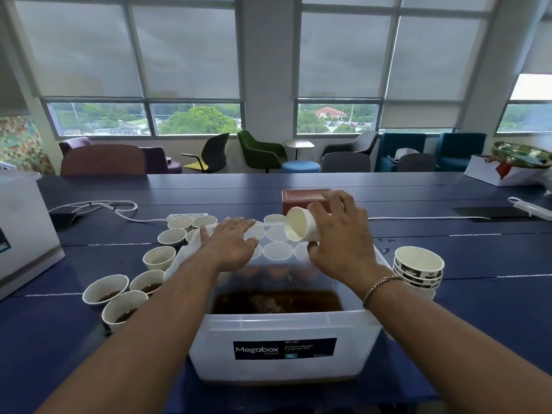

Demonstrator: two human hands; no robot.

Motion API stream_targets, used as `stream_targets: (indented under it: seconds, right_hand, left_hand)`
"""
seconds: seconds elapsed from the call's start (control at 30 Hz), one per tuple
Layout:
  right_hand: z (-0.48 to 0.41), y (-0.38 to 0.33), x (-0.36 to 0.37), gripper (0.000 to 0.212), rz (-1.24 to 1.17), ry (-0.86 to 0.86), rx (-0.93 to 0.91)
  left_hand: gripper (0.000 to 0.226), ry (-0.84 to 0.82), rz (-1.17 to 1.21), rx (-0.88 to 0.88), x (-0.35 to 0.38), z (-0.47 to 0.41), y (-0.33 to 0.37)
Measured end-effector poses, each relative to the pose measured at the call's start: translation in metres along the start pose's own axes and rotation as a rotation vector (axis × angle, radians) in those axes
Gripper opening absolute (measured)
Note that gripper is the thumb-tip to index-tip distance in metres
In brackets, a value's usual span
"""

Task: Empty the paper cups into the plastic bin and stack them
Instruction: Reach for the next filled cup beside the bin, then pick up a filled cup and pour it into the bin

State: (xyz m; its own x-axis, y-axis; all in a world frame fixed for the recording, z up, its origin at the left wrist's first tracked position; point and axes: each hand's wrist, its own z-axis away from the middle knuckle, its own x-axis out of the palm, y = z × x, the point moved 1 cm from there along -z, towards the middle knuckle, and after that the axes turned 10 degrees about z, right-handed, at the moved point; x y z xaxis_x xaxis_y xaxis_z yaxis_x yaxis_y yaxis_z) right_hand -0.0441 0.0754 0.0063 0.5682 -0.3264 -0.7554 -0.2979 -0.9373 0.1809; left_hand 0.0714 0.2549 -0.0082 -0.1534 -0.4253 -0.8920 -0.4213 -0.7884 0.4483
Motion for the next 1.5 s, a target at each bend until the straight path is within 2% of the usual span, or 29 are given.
stream_targets:
  seconds: [0.1,0.17,0.3,0.37,0.53,0.83,1.0,1.13,1.3,1.4,1.5]
  right_hand:
    - [-0.004,0.010,-0.004,0.065,-0.127,-0.111,0.069]
    - [-0.008,0.016,-0.010,0.068,-0.189,-0.153,0.084]
    - [-0.012,0.038,-0.029,0.076,-0.339,-0.187,0.158]
    - [-0.011,0.055,-0.042,0.074,-0.401,-0.183,0.205]
    - [0.002,0.105,-0.060,0.086,-0.574,-0.157,0.320]
    - [0.029,0.150,-0.063,0.073,-0.492,-0.185,0.425]
    - [0.045,0.155,-0.054,0.087,-0.425,-0.288,0.442]
    - [0.045,0.157,-0.051,0.089,-0.398,-0.274,0.464]
    - [0.018,0.144,-0.044,0.056,-0.411,-0.186,0.438]
    - [-0.011,0.120,-0.031,0.031,-0.467,-0.230,0.383]
    - [-0.042,0.091,-0.014,0.020,-0.502,-0.323,0.344]
  left_hand:
    - [0.039,0.158,0.093,0.045,-0.009,0.005,0.022]
    - [0.036,0.243,0.295,0.134,-0.017,0.011,0.049]
    - [0.031,0.112,0.794,0.230,-0.022,0.023,0.108]
    - [0.031,0.101,0.888,0.243,-0.020,0.024,0.130]
    - [0.033,0.027,0.997,0.281,-0.001,0.021,0.172]
    - [0.031,-0.050,0.894,0.313,0.027,0.031,0.220]
    - [0.042,-0.164,0.737,0.317,0.041,0.031,0.219]
    - [0.052,-0.172,0.652,0.319,0.041,0.024,0.212]
    - [0.052,-0.118,0.624,0.307,0.033,0.006,0.197]
    - [0.041,-0.069,0.551,0.292,0.027,-0.017,0.179]
    - [0.033,-0.050,0.467,0.226,0.022,-0.040,0.154]
